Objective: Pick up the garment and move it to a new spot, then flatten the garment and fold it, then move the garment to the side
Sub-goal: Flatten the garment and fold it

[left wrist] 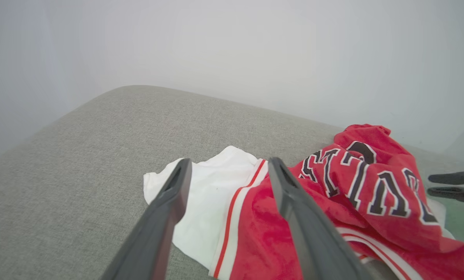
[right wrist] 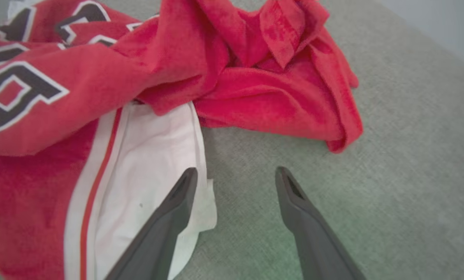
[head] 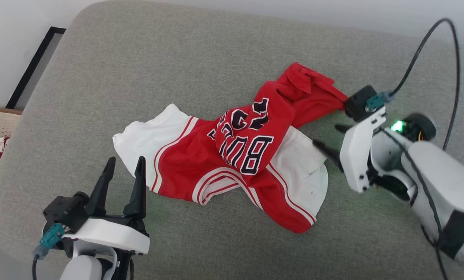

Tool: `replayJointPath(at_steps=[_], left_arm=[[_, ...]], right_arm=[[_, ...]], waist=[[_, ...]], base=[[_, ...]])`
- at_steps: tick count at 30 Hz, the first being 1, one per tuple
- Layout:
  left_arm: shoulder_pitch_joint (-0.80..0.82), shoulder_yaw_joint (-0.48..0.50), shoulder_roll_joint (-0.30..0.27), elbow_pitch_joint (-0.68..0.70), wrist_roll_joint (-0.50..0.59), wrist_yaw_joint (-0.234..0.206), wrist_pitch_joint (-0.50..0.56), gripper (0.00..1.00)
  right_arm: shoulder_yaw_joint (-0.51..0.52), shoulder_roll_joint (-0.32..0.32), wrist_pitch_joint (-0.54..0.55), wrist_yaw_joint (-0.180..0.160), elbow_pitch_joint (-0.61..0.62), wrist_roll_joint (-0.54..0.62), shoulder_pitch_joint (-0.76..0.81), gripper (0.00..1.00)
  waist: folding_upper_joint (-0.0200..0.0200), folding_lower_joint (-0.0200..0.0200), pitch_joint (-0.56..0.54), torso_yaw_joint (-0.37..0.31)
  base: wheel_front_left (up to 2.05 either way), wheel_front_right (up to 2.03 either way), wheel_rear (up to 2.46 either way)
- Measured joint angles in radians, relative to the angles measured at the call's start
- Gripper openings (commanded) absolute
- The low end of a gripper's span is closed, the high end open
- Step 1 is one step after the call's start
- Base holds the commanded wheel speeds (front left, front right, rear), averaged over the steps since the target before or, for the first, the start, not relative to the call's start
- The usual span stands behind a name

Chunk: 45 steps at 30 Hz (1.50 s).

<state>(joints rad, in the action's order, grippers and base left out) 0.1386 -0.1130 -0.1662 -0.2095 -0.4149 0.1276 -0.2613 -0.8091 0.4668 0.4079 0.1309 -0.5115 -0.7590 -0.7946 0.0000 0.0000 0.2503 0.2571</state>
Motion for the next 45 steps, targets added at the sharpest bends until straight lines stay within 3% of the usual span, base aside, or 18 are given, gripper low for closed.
replayJointPath(at_steps=[6, 12, 14, 19, 24, 27, 33, 42, 45], left_arm=[[0.001, -0.016, 0.009, -0.005, 0.001, 0.000, 0.000, 1.00], [0.002, -0.021, 0.020, -0.017, 0.001, 0.000, 0.000, 1.00], [0.001, -0.020, 0.025, -0.021, 0.001, 0.000, 0.000, 1.00], [-0.016, 0.005, 0.029, -0.020, 0.003, 0.000, 0.000, 1.00], [-0.049, 0.047, 0.026, -0.004, 0.012, 0.000, 0.000, 1.00], [-0.083, 0.092, 0.020, 0.017, 0.035, 0.000, 0.000, 1.00], [-0.132, 0.150, 0.017, 0.052, 0.057, 0.000, 0.000, 1.00], [-0.174, 0.191, 0.013, 0.083, 0.071, 0.000, 0.000, 1.00], [-0.182, 0.200, 0.011, 0.088, 0.071, 0.000, 0.000, 1.00]], right_arm=[[0.014, 0.005, 0.121, 0.000, 0.052, -0.013, 0.088, 1.00], [0.032, -0.025, 0.175, -0.001, -0.007, 0.024, 0.095, 1.00], [0.030, -0.034, 0.187, -0.002, -0.025, 0.033, 0.091, 0.00], [0.051, -0.051, 0.185, 0.000, -0.044, 0.040, 0.099, 0.00], [0.097, -0.021, 0.185, 0.000, -0.017, 0.044, 0.129, 0.00], [0.176, 0.033, 0.180, 0.000, 0.008, 0.047, 0.181, 0.00], [0.335, 0.069, 0.174, 0.000, 0.027, 0.058, 0.281, 0.00], [0.599, 0.074, 0.231, 0.000, 0.038, 0.115, 0.469, 0.00], [0.684, 0.048, 0.259, 0.000, 0.055, 0.144, 0.529, 0.00]], waist=[[0.0000, 0.0000, 0.005, 0.024], [0.0001, 0.0000, 0.007, 0.064], [0.0000, 0.0000, 0.001, 0.072], [0.0000, 0.0000, -0.022, 0.074], [0.0000, 0.0000, -0.042, 0.053], [0.0000, 0.0000, -0.067, 0.024], [0.0000, 0.0000, -0.106, -0.022], [0.0000, 0.0000, -0.150, -0.081], [0.0000, 0.0000, -0.155, -0.098]], base=[[0.00, 0.00, 0.00], [0.00, 0.00, 0.00], [0.00, 0.00, 0.00], [0.00, 0.00, 0.00], [0.00, 0.00, 0.00], [0.00, 0.00, 0.00], [0.00, 0.00, 0.00], [0.00, 0.00, 0.00], [0.00, 0.00, 0.00]])
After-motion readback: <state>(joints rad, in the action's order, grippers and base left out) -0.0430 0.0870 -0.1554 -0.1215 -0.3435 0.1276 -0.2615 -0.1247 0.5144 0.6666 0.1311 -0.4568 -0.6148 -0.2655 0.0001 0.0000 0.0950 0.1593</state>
